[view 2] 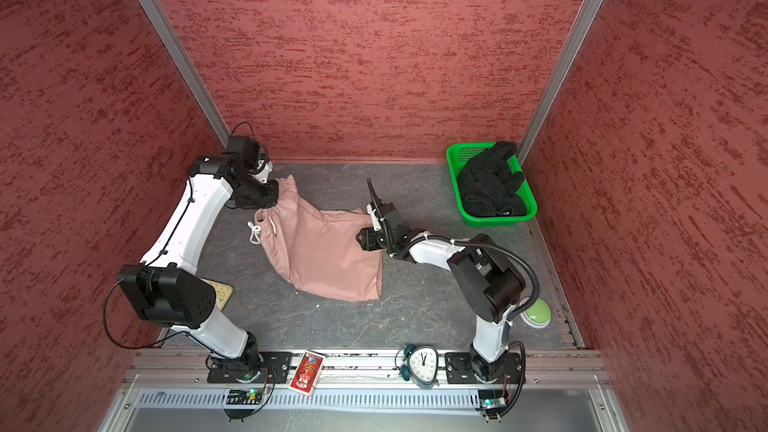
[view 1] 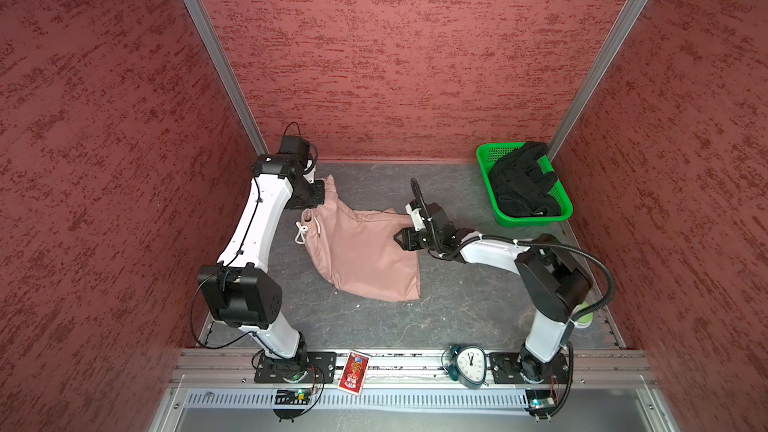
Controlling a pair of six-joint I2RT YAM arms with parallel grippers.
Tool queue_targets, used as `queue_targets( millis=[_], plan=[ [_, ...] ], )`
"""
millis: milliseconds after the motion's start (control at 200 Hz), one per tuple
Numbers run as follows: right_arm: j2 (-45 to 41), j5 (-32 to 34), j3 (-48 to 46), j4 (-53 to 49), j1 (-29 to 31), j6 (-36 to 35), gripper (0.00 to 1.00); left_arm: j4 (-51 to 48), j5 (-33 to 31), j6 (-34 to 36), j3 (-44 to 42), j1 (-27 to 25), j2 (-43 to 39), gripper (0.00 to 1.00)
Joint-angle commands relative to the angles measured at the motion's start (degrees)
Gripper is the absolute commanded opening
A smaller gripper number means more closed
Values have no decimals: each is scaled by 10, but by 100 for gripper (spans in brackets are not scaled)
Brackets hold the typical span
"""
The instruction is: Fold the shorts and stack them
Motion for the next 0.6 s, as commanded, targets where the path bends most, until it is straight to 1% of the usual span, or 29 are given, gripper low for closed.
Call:
queue_targets(
  millis=[0, 75, 175, 301, 391, 541, 596],
  plan=[
    [-6, 49, -48, -14, 3, -3, 58, -22, -25, 7, 19, -17, 11, 0],
    [1, 45, -58, -10, 0, 2, 48, -33, -27, -5, 30, -40, 14, 0],
    [18, 31, -60, 12, 0, 11, 35, -35, -38, -28, 33, -85, 17, 0],
    [37, 24, -52, 29, 0, 25, 20, -30, -28, -60, 24, -131, 30, 0],
    [48, 16, -49, 36, 0, 34, 15, -23, -24, -80, 22, -162, 44, 0],
    [56, 14, -51, 44, 0, 47, 15, -18, -14, -115, 28, -206, 69, 0],
    [57, 17, -53, 48, 0, 51, 16, -9, -9, -129, 23, -222, 75, 0]
  ],
)
